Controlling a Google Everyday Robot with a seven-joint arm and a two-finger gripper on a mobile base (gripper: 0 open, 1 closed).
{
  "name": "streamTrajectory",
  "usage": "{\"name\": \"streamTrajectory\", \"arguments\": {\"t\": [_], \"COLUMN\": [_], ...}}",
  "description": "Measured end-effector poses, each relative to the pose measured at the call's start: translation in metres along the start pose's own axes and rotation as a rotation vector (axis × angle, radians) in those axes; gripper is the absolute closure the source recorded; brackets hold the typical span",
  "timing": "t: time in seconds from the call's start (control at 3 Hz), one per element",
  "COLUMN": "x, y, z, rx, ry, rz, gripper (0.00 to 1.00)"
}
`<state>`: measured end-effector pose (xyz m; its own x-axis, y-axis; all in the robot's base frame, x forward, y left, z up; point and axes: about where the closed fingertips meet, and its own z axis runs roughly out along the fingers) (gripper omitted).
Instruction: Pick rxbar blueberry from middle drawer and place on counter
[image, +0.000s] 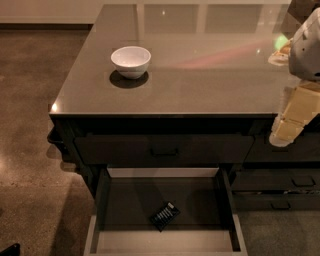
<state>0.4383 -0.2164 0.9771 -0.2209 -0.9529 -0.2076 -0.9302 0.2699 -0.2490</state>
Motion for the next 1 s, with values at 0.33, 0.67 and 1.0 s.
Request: {"name": "streamTrajectory", "arguments": {"t": [0.33,0.67,1.0], "x": [0.0,-0.001,-0.027], "y": [0.0,0.019,0.059], "z": [0.0,0.024,0.07], "rx": [0.0,-0.025,-0.067], "ry": [0.0,-0.033,-0.156], "rz": [0.0,0.018,0.032], "gripper": [0.0,0.0,0.0]}}
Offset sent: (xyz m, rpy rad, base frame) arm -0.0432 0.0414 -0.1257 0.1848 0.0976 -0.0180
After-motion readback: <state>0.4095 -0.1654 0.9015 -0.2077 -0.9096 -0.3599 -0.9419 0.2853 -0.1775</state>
